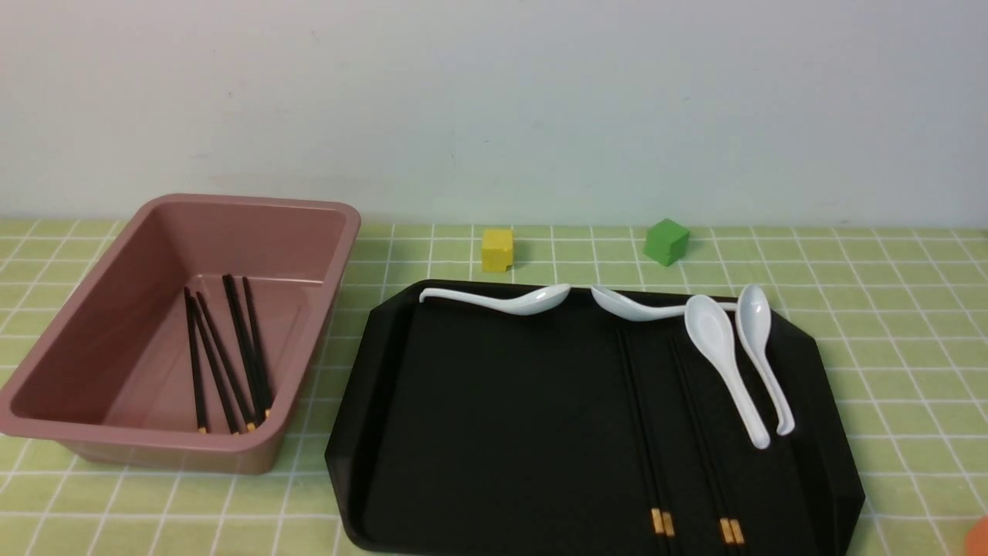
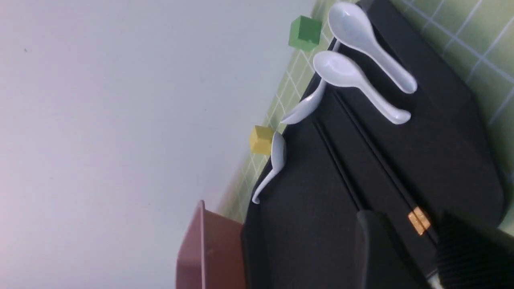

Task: On green tablecloth take chopsticks from black tray and put them in box.
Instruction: 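Move the gripper over the chopsticks on the black tray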

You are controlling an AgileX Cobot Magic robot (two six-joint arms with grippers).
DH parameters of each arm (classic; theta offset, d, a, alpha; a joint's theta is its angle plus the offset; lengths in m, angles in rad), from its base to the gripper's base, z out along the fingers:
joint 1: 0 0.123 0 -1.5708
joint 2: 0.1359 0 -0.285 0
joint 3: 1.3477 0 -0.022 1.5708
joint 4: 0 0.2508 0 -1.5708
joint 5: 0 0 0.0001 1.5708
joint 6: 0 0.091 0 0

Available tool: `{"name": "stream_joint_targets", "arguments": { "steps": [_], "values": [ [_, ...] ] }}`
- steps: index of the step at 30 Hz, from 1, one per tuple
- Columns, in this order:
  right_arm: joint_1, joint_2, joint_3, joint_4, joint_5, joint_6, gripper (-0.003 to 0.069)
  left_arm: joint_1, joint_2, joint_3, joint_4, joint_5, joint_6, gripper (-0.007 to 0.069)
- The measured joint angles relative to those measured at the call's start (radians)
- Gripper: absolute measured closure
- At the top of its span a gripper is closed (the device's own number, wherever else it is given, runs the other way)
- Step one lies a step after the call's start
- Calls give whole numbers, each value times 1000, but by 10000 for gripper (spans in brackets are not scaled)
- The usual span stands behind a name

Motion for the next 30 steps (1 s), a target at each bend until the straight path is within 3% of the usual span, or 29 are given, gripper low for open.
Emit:
{"name": "stream_joint_targets", "arguments": {
  "steps": [4, 6, 10, 13, 19, 20, 22, 27, 30],
  "values": [
    [0, 0, -11, 6, -65, -97, 423, 0, 0, 0, 0, 0, 0, 511],
    [0, 0, -83, 2, -131, -266, 456, 0, 0, 0, 0, 0, 0, 510],
    [0, 67, -244, -42, -158, -515, 561, 0, 0, 0, 0, 0, 0, 503],
    [0, 230, -394, -106, -44, -689, 659, 0, 0, 0, 0, 0, 0, 499],
    [0, 622, -546, -237, 340, -738, 659, 0, 0, 0, 0, 0, 0, 494],
    [0, 784, -584, -271, 456, -734, 659, 0, 0, 0, 0, 0, 0, 493],
    [0, 940, -624, -279, 536, -734, 658, 0, 0, 0, 0, 0, 0, 493],
    [45, 1247, -739, -191, 618, -837, 655, 0, 0, 0, 0, 0, 0, 489],
    [143, 1423, -848, -100, 637, -919, 654, 0, 0, 0, 0, 0, 0, 485]
  ]
}}
